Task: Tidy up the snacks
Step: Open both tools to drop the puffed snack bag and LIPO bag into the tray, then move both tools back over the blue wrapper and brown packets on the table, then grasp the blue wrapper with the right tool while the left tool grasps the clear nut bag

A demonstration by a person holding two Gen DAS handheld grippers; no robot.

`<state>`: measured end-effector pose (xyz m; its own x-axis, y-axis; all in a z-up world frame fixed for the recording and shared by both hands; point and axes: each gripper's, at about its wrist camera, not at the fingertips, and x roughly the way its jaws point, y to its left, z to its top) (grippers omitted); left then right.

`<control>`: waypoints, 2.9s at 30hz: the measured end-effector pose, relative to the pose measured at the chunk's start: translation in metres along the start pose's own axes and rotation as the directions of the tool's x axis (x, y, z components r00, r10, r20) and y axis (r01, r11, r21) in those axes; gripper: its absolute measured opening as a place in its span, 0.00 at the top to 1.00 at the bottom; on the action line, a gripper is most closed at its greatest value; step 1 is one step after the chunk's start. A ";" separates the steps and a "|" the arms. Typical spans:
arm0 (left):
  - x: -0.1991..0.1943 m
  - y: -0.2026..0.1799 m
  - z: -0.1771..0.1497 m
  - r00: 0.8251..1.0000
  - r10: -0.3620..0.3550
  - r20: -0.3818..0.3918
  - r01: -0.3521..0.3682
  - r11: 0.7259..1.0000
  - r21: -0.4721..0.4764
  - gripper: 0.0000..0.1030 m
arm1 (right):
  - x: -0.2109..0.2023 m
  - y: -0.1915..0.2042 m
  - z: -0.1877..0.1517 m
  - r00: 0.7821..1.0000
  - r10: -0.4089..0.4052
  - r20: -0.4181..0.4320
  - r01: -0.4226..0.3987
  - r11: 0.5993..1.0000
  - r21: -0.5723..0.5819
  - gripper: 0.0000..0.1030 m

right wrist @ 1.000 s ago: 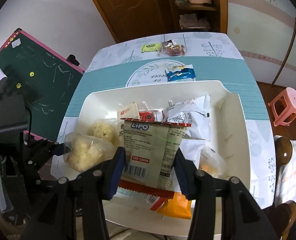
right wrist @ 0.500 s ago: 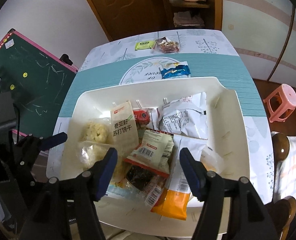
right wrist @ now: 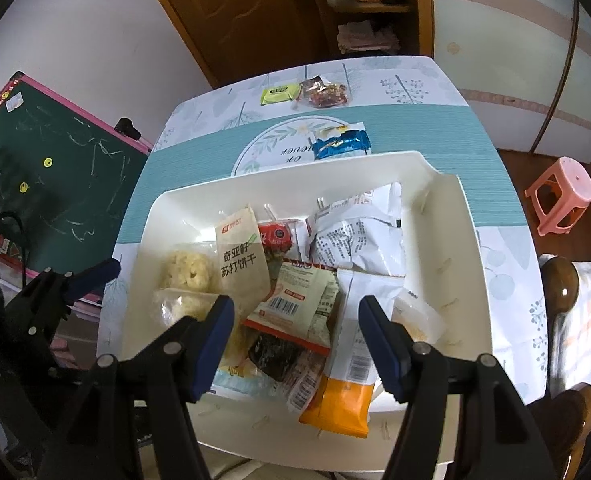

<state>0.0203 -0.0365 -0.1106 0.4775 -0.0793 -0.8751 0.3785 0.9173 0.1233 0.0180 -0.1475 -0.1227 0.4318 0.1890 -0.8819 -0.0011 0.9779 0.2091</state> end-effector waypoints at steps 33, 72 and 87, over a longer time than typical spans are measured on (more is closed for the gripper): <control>0.028 0.086 0.170 0.980 0.100 0.173 -0.107 0.994 0.035 0.15 | 0.062 -0.056 0.160 0.994 0.065 -0.084 -0.040 0.963 0.266 0.37; 0.096 0.098 0.243 0.993 0.070 0.094 -0.071 0.997 0.013 0.15 | 0.203 -0.084 0.205 0.944 -0.125 -0.305 0.221 0.926 0.305 0.78; 0.216 0.022 0.280 0.989 -0.002 -0.151 0.007 0.999 0.036 0.15 | 0.169 -0.158 0.221 0.976 -0.075 -0.203 0.146 0.919 0.365 0.78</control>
<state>0.3539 -0.1425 -0.1657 0.3518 -0.0213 -0.9358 0.4105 0.9020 0.1338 0.2911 -0.2899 -0.2116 0.2383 0.1297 -0.9625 0.3917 0.8940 0.2175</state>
